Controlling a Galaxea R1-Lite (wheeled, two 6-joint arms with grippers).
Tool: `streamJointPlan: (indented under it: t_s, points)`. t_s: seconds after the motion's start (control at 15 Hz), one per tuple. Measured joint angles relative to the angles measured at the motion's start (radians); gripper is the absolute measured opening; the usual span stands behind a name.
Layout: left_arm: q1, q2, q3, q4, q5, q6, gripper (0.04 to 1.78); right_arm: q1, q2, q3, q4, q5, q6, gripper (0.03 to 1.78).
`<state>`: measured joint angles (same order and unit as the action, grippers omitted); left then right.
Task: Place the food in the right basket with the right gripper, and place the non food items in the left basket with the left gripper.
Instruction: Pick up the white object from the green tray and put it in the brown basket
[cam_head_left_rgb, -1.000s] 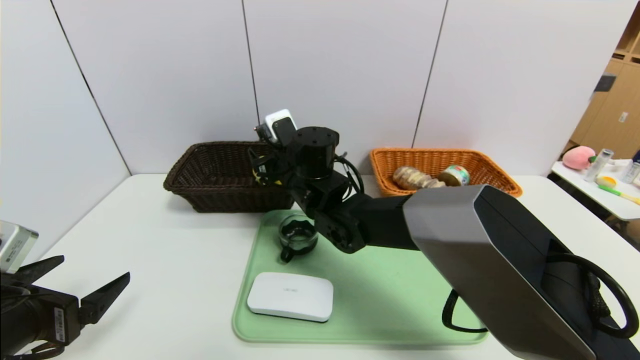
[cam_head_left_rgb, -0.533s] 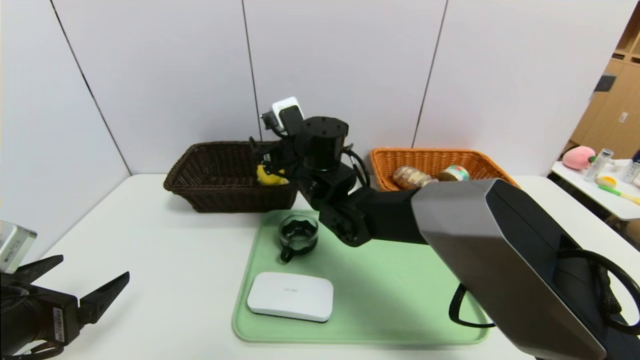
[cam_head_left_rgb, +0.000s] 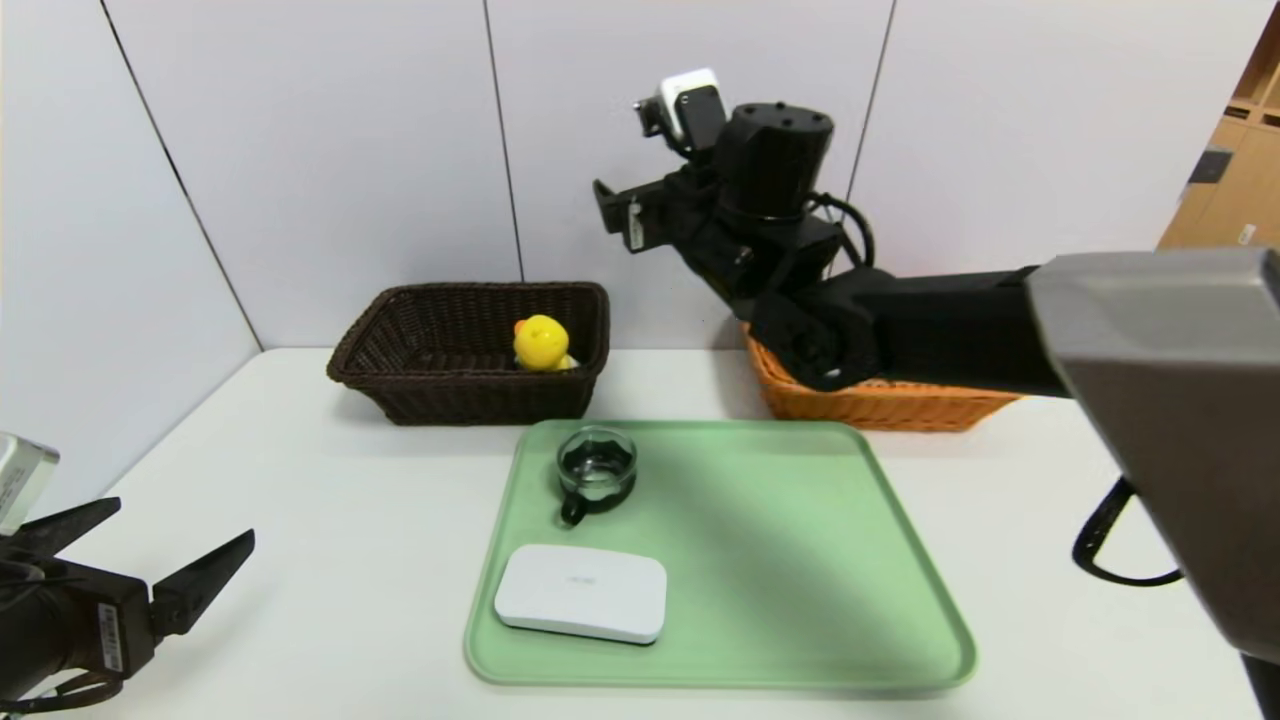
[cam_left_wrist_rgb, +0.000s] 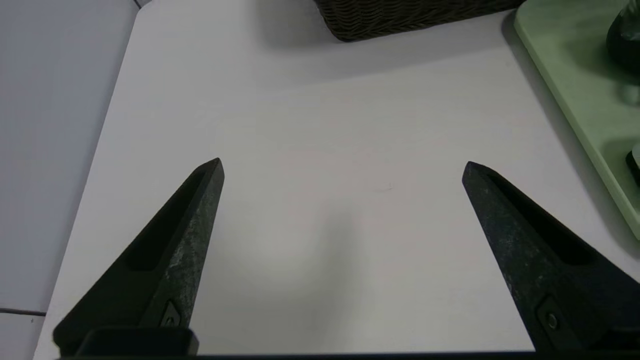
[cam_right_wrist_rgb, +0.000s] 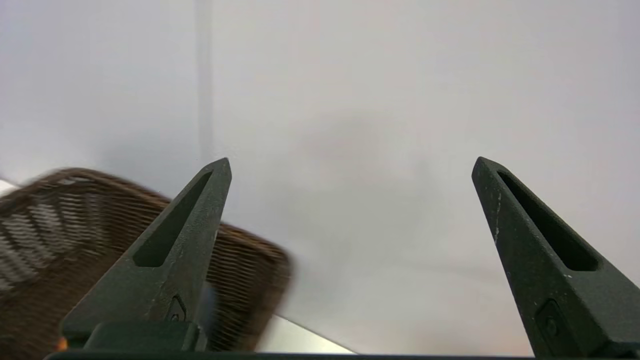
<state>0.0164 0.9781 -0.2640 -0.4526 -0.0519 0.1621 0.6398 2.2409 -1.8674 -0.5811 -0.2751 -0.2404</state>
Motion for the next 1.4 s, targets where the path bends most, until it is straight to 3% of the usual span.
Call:
streamJointPlan:
  t_s: [0.2, 0.47, 0.8, 1.07, 1.2, 1.4]
  points:
    - [0.0, 0.006, -0.024, 0.001, 0.0, -0.011, 1.69, -0.107, -0.149, 0.16, 0.056, 0.003, -0.029, 1.68]
    - [0.0, 0.013, -0.036, 0.001, 0.0, -0.031, 1.69, -0.316, -0.395, 0.415, 0.095, 0.01, -0.046, 1.69]
    - [-0.003, 0.039, -0.07, 0.0, 0.0, -0.032, 1.69, -0.555, -0.763, 0.862, 0.114, 0.071, 0.023, 1.69]
    - [-0.053, 0.059, -0.082, -0.001, 0.0, -0.072, 1.69, -0.645, -1.081, 1.287, 0.118, 0.115, 0.124, 1.69]
    - [-0.086, 0.062, -0.079, 0.001, -0.01, -0.071, 1.69, -0.661, -1.201, 1.428, 0.119, 0.119, 0.164, 1.69]
    - [-0.178, 0.078, -0.126, 0.031, -0.112, 0.008, 1.69, -0.67, -1.314, 1.54, 0.118, 0.117, 0.181, 1.69]
